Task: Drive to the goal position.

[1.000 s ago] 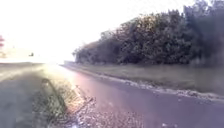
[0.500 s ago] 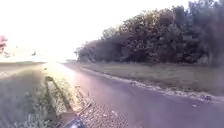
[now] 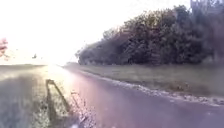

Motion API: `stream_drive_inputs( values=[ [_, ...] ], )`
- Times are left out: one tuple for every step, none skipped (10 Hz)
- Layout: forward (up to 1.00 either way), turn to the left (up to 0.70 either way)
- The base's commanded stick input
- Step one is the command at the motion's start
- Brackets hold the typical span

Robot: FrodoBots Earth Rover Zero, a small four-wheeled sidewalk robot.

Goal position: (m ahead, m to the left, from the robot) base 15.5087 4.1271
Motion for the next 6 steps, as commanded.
stream_drive_inputs(
  values=[
    [0.70, 0.12],
    [0.70, 0.12],
    [0.70, 0.12],
    [0.70, 0.12],
    [0.70, 0.12],
    [0.70, 0.12]
  ],
)
